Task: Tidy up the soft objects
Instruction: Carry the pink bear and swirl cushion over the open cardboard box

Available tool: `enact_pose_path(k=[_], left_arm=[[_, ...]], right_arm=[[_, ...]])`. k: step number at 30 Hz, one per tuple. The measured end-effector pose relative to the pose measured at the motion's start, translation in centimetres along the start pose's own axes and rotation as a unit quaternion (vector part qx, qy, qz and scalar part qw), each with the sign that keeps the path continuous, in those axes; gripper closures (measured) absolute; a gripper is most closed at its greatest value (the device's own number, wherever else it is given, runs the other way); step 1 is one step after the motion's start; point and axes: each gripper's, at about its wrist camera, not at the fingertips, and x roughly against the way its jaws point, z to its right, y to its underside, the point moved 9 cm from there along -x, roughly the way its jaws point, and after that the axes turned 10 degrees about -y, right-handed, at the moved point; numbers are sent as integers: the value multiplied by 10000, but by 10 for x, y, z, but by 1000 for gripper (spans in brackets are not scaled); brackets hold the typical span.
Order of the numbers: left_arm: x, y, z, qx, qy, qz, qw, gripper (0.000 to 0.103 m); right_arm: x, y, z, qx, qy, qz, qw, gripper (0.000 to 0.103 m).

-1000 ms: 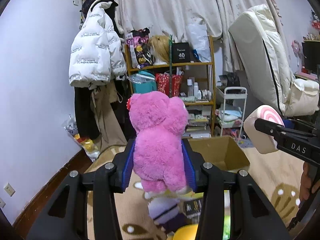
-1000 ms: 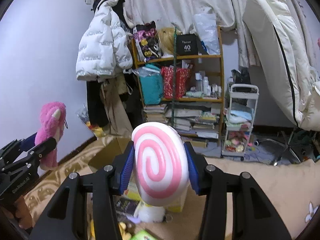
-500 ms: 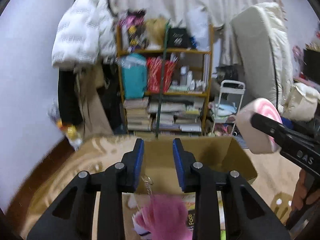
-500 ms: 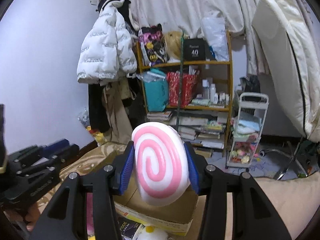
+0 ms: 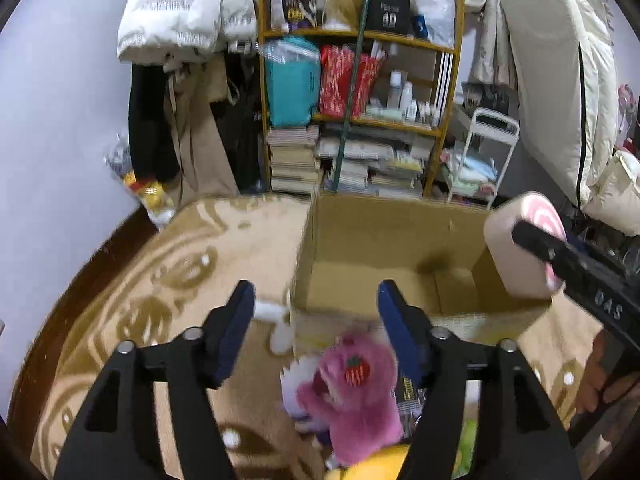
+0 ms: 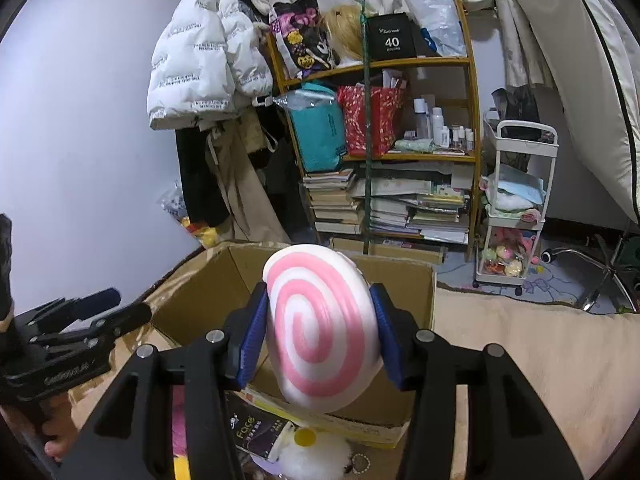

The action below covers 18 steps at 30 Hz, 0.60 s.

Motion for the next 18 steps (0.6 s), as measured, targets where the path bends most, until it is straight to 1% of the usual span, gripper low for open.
enact_pose_path(k=[1,5,7,8,11,14,15,17,18], left_arm=[[-2,6,0,-9,-14,-109,9999,28],[-6,23,4,-110,-8,-346,9993,26],[-8,29,8,-163,36,-478,9987,17],[-10,32,10,-186,48,-530,9984,16],[-16,39,14,-241,27,-676,9974,15],[-24,48,20,-222,97,-859,9960,16],[-26,48,21,-212,122,-905,9956,16],[-31,51,24,-168,169,-983,9949,24],[-33,52,25,-172,175,-1019,9945,35]], right_arm=[[0,0,0,19,5,-16,10000,49],[0,2,-1,64,28,-39,10000,49],[1,3,-1,84,27,-64,9999,49],[1,3,-2,93,29,-68,9999,49],[1,4,-2,93,32,-87,9999,49],[1,7,-1,59,28,-126,9999,49],[0,8,-1,43,16,-138,9999,49],[0,9,0,38,-1,-162,9999,49],[-1,10,0,44,-6,-178,9998,49]])
